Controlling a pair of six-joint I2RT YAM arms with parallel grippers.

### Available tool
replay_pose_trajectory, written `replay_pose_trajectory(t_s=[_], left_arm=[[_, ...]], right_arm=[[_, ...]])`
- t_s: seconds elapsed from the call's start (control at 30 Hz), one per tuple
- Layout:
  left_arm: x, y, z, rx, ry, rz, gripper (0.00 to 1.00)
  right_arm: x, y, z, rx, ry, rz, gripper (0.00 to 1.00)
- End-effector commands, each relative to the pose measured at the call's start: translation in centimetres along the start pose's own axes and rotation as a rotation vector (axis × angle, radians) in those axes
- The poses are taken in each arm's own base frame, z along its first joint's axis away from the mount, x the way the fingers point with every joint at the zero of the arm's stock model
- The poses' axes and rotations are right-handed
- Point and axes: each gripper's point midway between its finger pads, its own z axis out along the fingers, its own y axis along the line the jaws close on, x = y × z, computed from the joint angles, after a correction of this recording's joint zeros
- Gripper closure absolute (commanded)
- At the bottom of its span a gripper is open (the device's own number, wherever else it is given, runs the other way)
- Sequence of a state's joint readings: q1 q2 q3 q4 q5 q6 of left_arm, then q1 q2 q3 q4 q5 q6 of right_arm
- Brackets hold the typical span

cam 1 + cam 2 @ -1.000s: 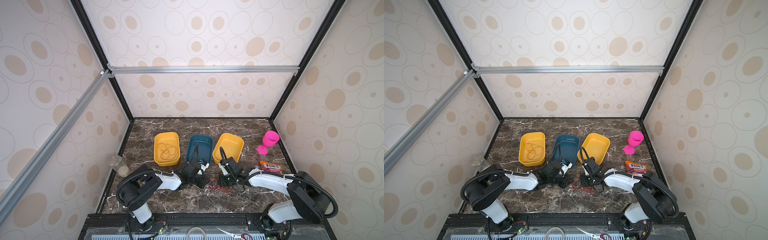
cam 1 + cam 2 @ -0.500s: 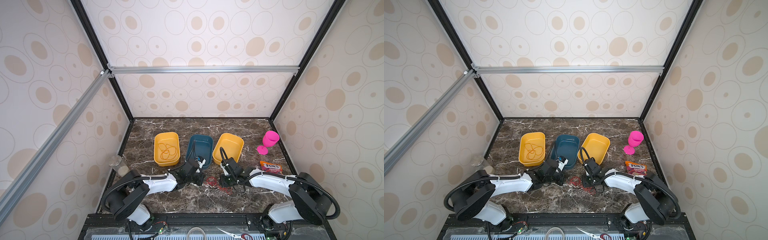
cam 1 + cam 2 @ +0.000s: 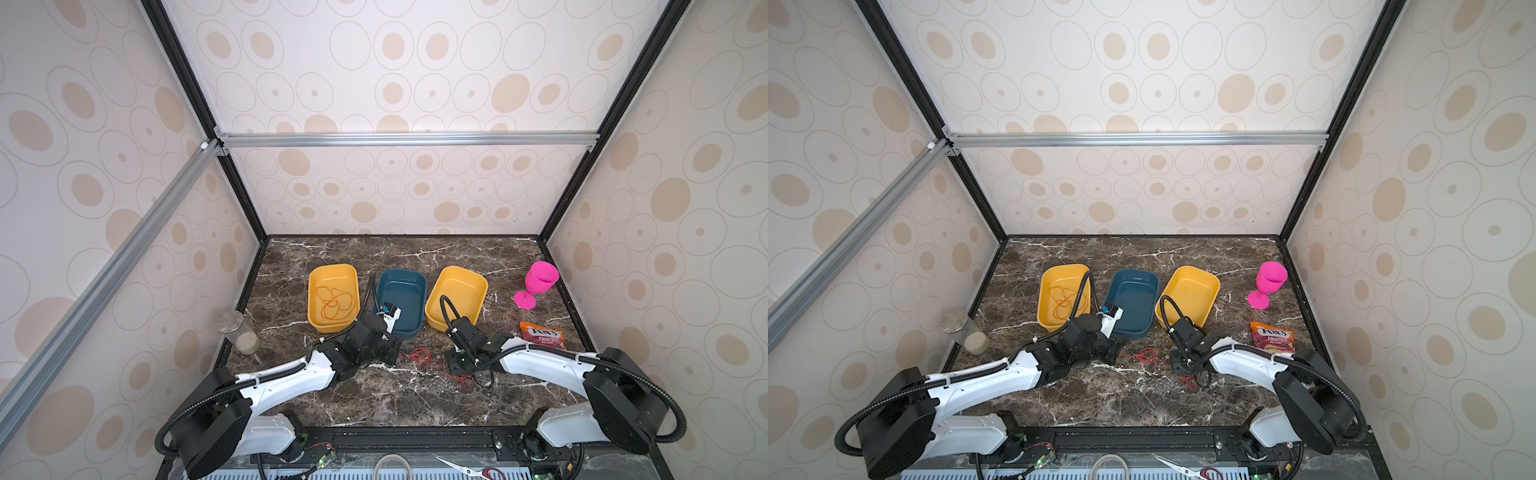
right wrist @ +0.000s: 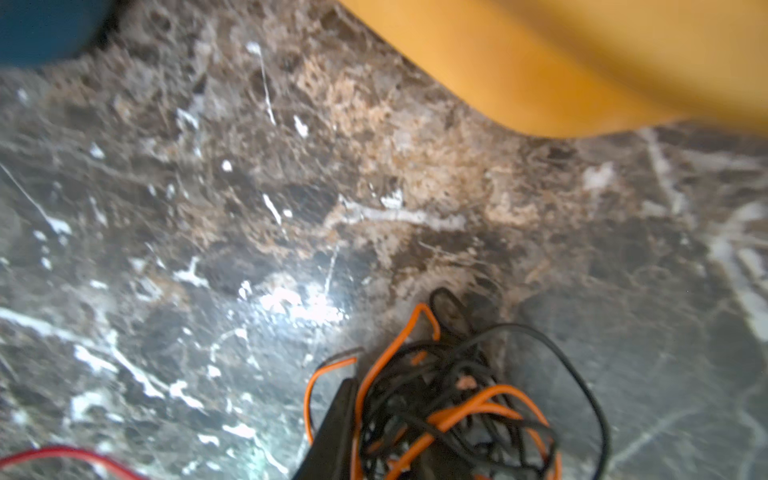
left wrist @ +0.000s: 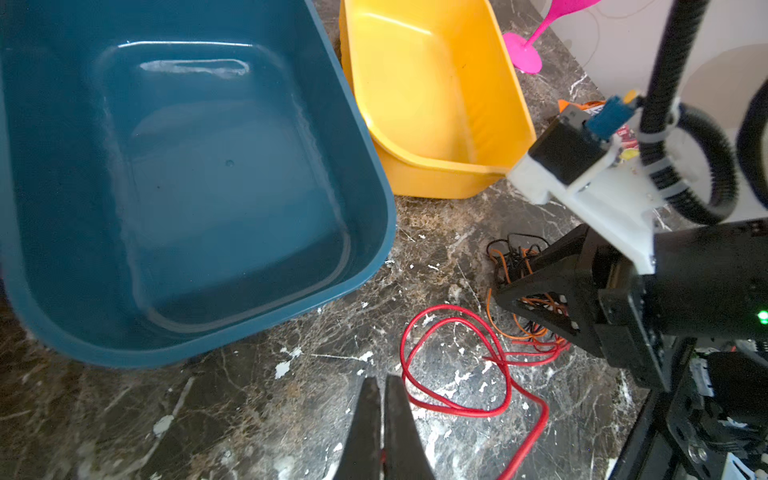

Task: Untangle the cables

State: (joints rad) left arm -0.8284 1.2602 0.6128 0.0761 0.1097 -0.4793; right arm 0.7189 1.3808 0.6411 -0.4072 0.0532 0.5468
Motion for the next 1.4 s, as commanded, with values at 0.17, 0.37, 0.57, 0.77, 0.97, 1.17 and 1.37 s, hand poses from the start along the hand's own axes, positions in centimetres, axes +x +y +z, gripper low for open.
replay_pose_trajectory(t_s=[0.17,0.37,0.57,0.77,0.97,1.17,1.37], left_arm=[[-0.3,0.2,-0.5,-0.003,0.004,0.027,1.0],[-0.6,-0.3,-0.5,0.021,-0.001,0.027,1.0],[-0.8,-0.5,-0.6,0.029,-0.005,0.027,1.0],[-1.4,-0.9,-1.0,0.041,-0.022,0.03,1.0],[-1.8,-0.7,-1.6,0.031,-0.036,0.021,1.0],[-2.8,-0.6,-2.6,0.056,-0.075,-0.013,1.0],[-3.6,-0.5,-3.8,0.069,-0.108,-0.036,1.0]], right_arm=[[-1.5,1.4,-4.0,-0.075,-0.068,-0.058,0.64],[-2.7,3.8,-6.2,-0.208,-0.132,-0.116,0.53],[-3.2,6.9,-6.9,-0.369,-0.159,-0.188,0.53],[-3.0,8.7,-5.3,-0.475,-0.171,-0.251,0.53],[-2.7,9.2,-3.5,-0.505,-0.176,-0.269,0.52],[-2.3,8.6,-1.8,-0.491,-0.209,-0.291,0.43],[-2.3,7.5,0.2,-0.415,-0.194,-0.284,0.47]])
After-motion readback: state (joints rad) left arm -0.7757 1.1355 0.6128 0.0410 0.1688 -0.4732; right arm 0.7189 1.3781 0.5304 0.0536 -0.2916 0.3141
